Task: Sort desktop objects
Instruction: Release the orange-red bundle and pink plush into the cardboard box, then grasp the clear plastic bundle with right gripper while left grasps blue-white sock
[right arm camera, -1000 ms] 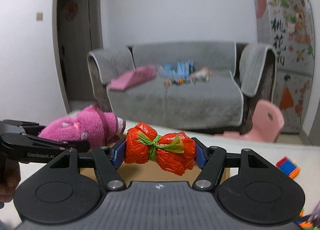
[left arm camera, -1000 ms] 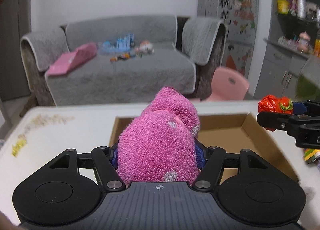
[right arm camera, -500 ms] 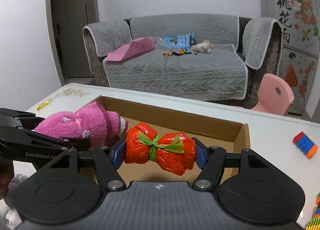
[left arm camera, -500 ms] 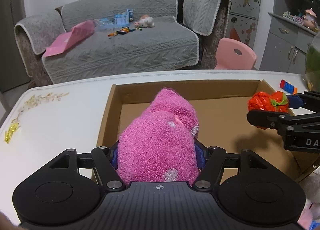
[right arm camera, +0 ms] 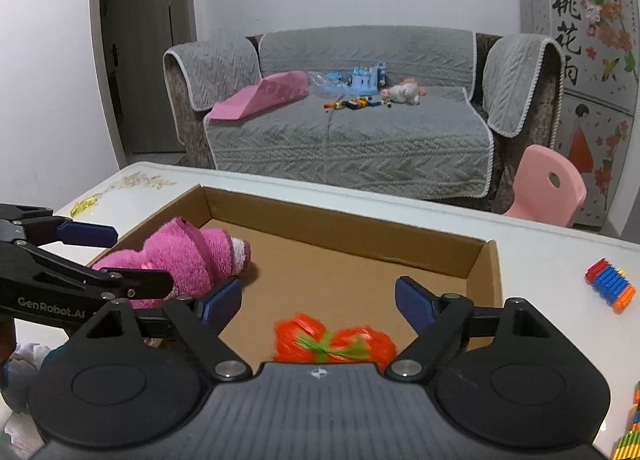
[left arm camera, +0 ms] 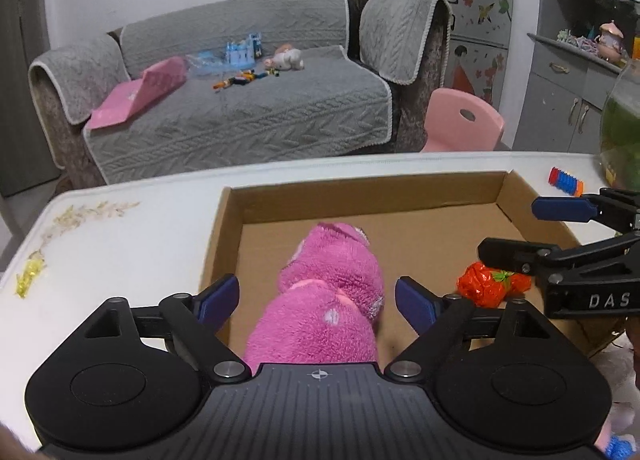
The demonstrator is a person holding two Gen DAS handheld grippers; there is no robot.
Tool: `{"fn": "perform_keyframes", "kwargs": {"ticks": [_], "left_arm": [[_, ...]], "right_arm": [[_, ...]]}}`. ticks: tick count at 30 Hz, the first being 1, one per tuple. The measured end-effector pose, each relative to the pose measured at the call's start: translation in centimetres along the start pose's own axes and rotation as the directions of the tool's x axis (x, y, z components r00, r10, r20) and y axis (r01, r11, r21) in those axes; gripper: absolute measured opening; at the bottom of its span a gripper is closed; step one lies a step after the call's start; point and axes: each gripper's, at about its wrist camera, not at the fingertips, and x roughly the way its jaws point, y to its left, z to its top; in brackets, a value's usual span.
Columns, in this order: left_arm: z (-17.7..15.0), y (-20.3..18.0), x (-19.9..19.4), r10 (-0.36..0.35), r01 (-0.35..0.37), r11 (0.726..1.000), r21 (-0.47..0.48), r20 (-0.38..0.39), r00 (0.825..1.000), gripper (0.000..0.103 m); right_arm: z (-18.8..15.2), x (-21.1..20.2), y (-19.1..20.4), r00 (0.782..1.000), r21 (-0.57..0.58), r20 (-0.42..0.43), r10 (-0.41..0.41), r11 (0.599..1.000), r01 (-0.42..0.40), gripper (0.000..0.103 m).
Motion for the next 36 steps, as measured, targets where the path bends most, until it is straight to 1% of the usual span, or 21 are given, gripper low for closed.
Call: {"fn": "perform_keyframes", "kwargs": {"ticks": [2,5,9,12,15,19,21,23,25,27,30,33,36], "left_arm": [[0.3,0.4,-1.5,0.002,-0.002,1.000,0.000,0.034,0.999,0.091],[0.4,1.3,-4.2,0.024,-0.023,1.000,-0.008,0.091,0.996,0.102],[-0.3,2.6,-7.4,0.052,-0.053,0.999,0.001,0.122,0.991,0.103],[-1.8,3.6,-9.0,0.065,-0.064,0.998,-0.012,0.117,0.991,0.103],[-4.9,4.5,-10.2,0.081,-0.080,0.997,-0.012,0.094,0.992,0.103],[-8.6,4.9,-10.5,0.080,-0.082,0.996,0.040,0.050,0.996,0.103],[-10.0,4.9,-10.5,0.051,-0.053,0.996,0.070,0.042,0.998,0.103],[-11.0,5.2,-10.4,0.002,-0.005,0.995,0.096,0.025,1.000,0.103],[-11.9,5.1,-10.0,-0.021,0.020,0.993,0.120,0.009,1.000,0.103],[-12.3,5.2,-9.3,-0.030,0.032,0.991,0.128,-0.017,0.999,0.103],[-13.2,5.6,-8.6,-0.015,0.020,0.992,0.125,-0.043,0.999,0.103],[-13.1,5.6,-8.5,-0.020,0.024,0.993,0.117,-0.038,0.999,0.103],[-12.9,5.7,-8.2,-0.028,0.032,0.994,0.103,-0.041,0.999,0.103]], "right_arm": [[0.3,-0.9,0.0,1.000,-0.001,0.022,-0.003,1.000,0.003,0.082],[0.8,-2.8,-0.1,0.998,-0.007,0.063,-0.005,1.000,0.006,0.086],[0.5,-5.5,0.4,0.995,-0.041,0.097,-0.002,0.999,0.006,0.093],[-0.5,-7.4,0.5,0.994,-0.065,0.106,0.001,0.998,0.006,0.096],[-1.4,-8.9,0.2,0.994,-0.055,0.109,0.009,0.998,-0.003,0.096],[-3.7,-10.9,0.4,0.990,-0.090,0.125,0.062,0.995,-0.050,0.098],[-4.9,-11.7,0.7,0.990,-0.135,0.122,0.077,0.989,-0.061,0.101],[-6.2,-11.9,1.0,0.992,-0.180,0.102,0.068,0.982,-0.049,0.102],[-7.0,-11.5,0.6,0.995,-0.196,0.087,0.044,0.980,-0.026,0.102],[-7.4,-10.7,-0.3,0.998,-0.170,0.057,0.027,0.985,-0.017,0.102],[-7.4,-9.2,-1.5,0.999,-0.136,0.033,-0.016,0.990,0.021,0.099],[-6.8,-7.7,-2.8,0.999,-0.047,0.019,-0.050,0.998,0.051,0.094],[-6.5,-6.2,-3.8,0.997,0.014,0.013,-0.071,0.997,0.071,0.094]]}}
